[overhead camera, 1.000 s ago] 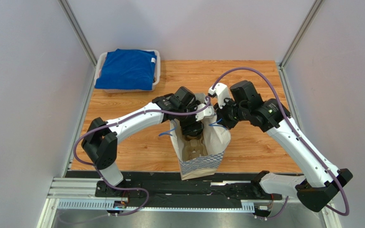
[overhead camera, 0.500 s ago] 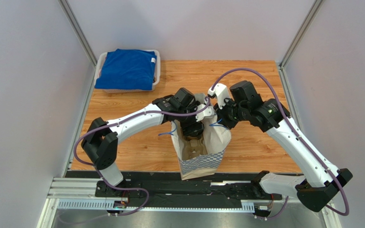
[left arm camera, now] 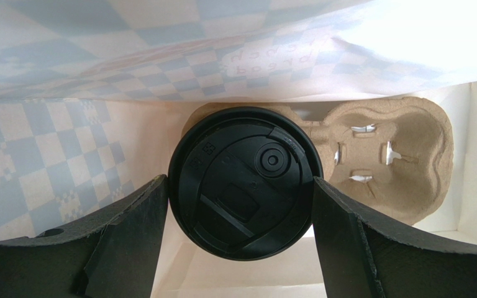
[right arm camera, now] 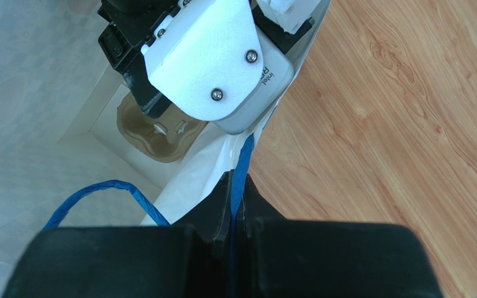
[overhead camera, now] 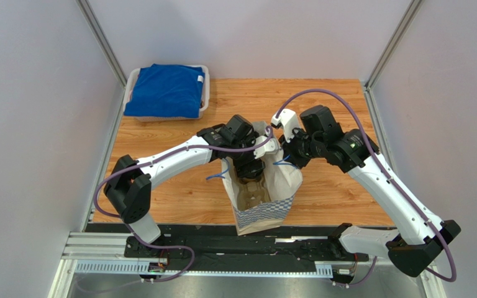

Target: Pack the takeout coffee

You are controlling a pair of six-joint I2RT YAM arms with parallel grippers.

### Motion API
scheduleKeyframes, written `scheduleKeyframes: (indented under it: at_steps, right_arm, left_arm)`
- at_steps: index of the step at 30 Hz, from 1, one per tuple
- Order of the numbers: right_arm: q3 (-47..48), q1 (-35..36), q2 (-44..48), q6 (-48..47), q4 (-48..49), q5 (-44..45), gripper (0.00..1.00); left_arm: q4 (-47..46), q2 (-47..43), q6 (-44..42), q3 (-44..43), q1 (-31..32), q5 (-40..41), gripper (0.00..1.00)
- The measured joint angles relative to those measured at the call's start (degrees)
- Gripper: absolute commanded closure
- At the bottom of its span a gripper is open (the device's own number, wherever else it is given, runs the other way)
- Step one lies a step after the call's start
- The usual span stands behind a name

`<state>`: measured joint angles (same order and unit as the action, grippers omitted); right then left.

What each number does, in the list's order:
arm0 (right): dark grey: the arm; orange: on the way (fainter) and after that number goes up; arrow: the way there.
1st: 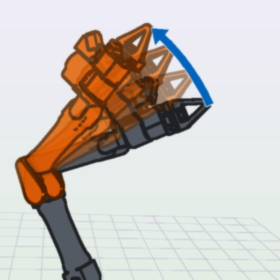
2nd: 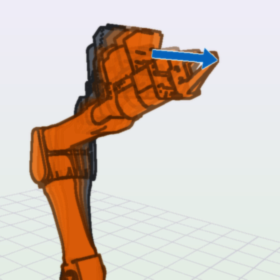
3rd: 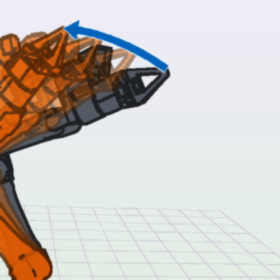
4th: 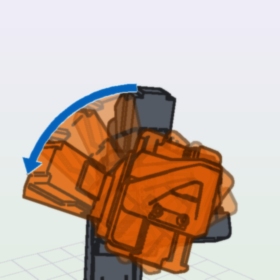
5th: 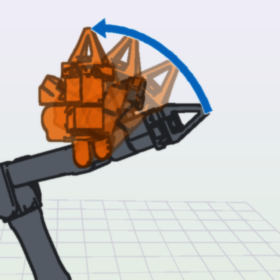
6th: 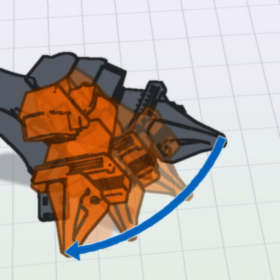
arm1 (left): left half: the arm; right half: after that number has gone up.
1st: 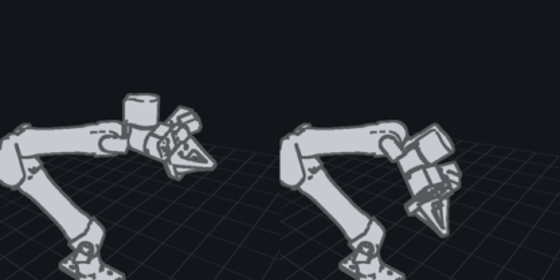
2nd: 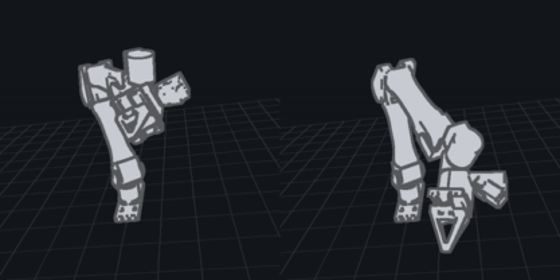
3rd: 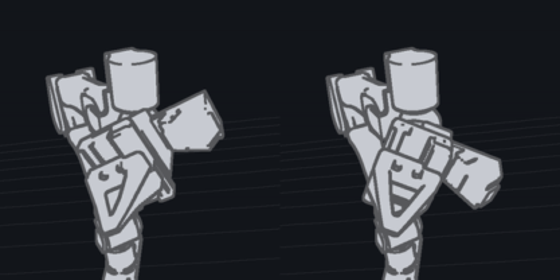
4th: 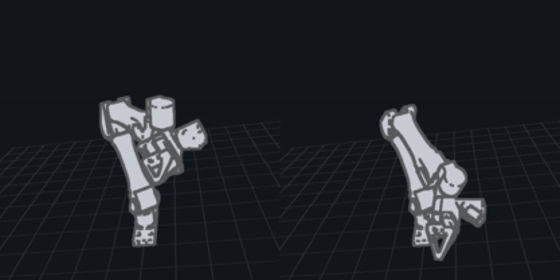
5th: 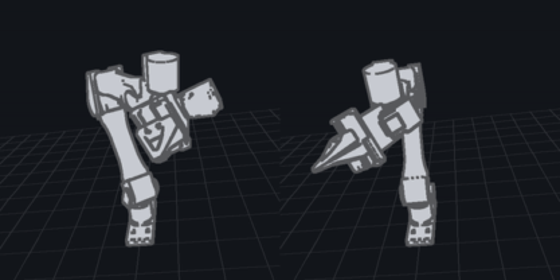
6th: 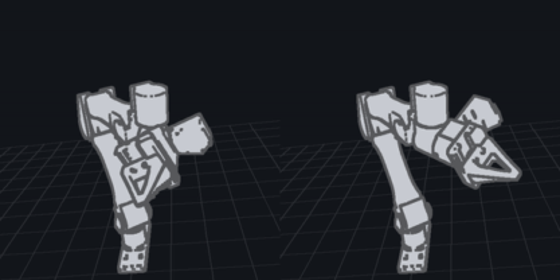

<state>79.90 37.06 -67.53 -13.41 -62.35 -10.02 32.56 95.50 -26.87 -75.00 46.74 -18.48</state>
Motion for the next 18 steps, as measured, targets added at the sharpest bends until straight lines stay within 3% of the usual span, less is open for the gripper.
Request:
scheduleKeyframes:
  at_steps: [2, 3, 18]
  right_arm:
    - [0.0, 0.0, 0.0, 0.0, 0.1, 0.0, 1.0]
    - [0.0, 0.0, 0.0, 0.0, 0.1, 0.0, 1.0]
    - [0.0, 0.0, 0.0, -0.4, 0.1, 0.0, 1.0]
  left_arm:
    - [0.5, 0.0, 0.1, -0.2, 0.0, 0.3, 0.17]
    - [0.8, 0.0, 0.2, -0.4, 0.0, 0.4, 0.03]
    - [5.2, 0.0, 2.1, -1.7, -0.4, 1.5, 0.01]
